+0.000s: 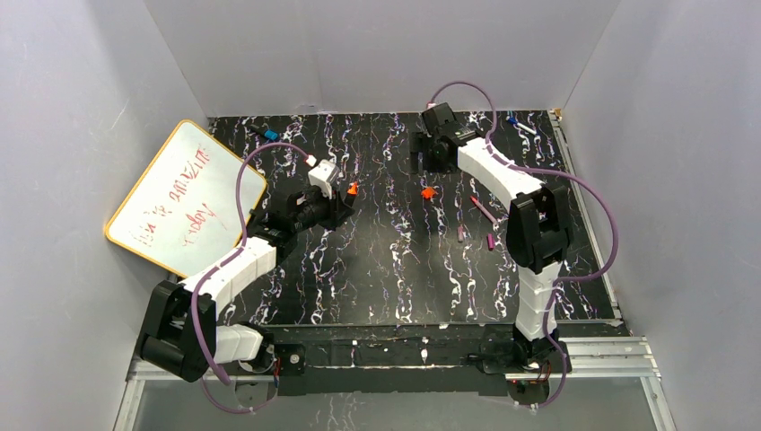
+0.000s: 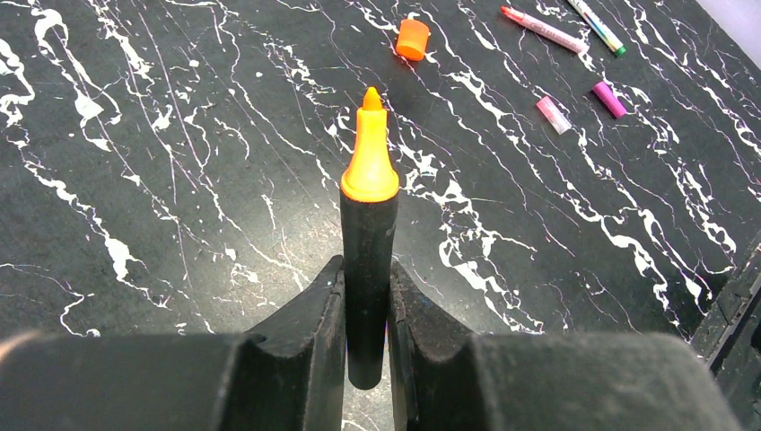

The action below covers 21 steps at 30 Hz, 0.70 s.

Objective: Insert the pens into the pen caps

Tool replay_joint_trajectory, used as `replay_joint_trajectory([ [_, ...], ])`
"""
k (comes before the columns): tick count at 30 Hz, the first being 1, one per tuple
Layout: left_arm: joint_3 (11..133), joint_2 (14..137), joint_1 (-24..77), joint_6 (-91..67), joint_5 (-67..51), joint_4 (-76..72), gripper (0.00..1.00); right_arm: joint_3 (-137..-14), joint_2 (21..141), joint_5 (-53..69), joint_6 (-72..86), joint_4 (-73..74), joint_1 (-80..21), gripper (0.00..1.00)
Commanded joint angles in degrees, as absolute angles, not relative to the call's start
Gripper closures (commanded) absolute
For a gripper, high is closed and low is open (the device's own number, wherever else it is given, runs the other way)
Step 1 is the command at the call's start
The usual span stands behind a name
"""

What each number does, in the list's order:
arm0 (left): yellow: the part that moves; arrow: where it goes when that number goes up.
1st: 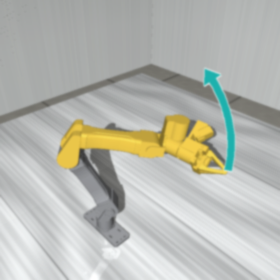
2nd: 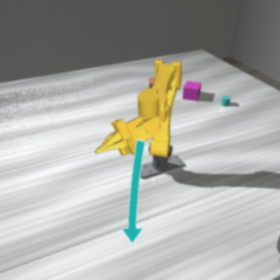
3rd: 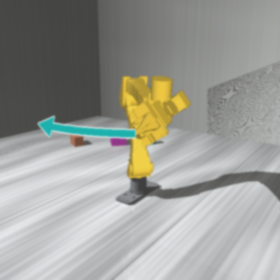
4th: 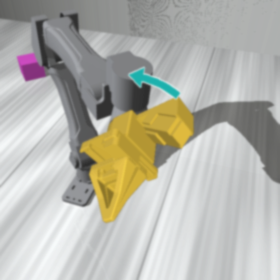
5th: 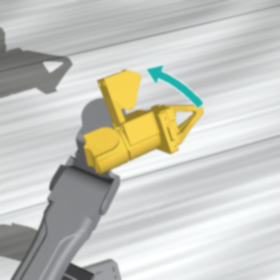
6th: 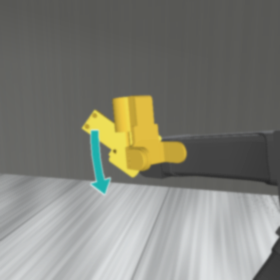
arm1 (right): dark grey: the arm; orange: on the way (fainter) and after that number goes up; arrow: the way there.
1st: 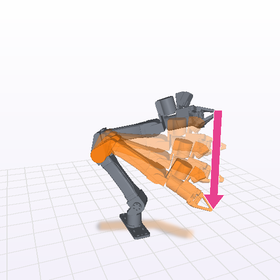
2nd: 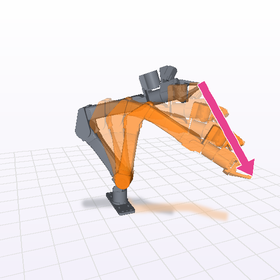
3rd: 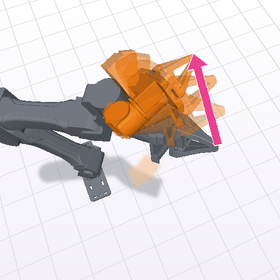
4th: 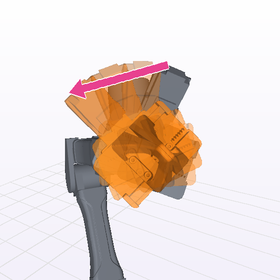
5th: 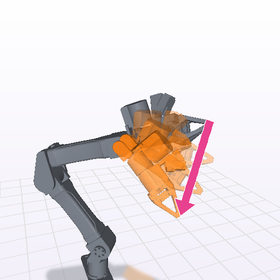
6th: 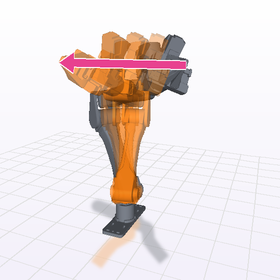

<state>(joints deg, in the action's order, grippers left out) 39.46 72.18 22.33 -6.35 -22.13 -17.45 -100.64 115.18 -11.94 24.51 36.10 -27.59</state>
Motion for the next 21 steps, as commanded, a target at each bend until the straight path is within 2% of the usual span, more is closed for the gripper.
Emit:
replay_joint_trajectory([
  [1, 39.9, 69.7, 22.4, -5.7, -21.7, -17.0, 1.00, -101.2, 111.9, -4.6, -4.0, 32.6, -27.4, 0.08],
  [3, 39.7, 70.1, 22.4, -6.6, -22.8, -17.9, 1.00, -100.9, 112.1, 1.6, -11.0, 35.3, -27.3, 0.08],
  [5, 39.6, 70.5, 22.4, -7.1, -23.7, -18.4, 1.00, -98.8, 112.0, 2.8, -15.9, 37.2, -27.4, 0.07],
  [8, 39.6, 70.7, 22.5, -7.0, -23.7, -18.4, 1.00, -91.8, 109.7, 8.0, -27.8, 37.6, -26.8, 0.05],
  [14, 39.3, 71.5, 22.5, -6.9, -24.8, -18.9, 1.00, -75.5, 99.1, 23.8, -45.0, 27.0, -23.9, 0.04],
  [16, 39.2, 71.7, 22.5, -7.0, -25.1, -19.1, 1.00, -75.5, 99.4, 26.9, -47.0, 27.9, -22.5, 0.04],
  [21, 39.2, 72.0, 22.4, -7.1, -25.4, -19.4, 1.00, -85.1, 107.6, 30.5, -52.7, 41.0, -20.5, 0.06],
])
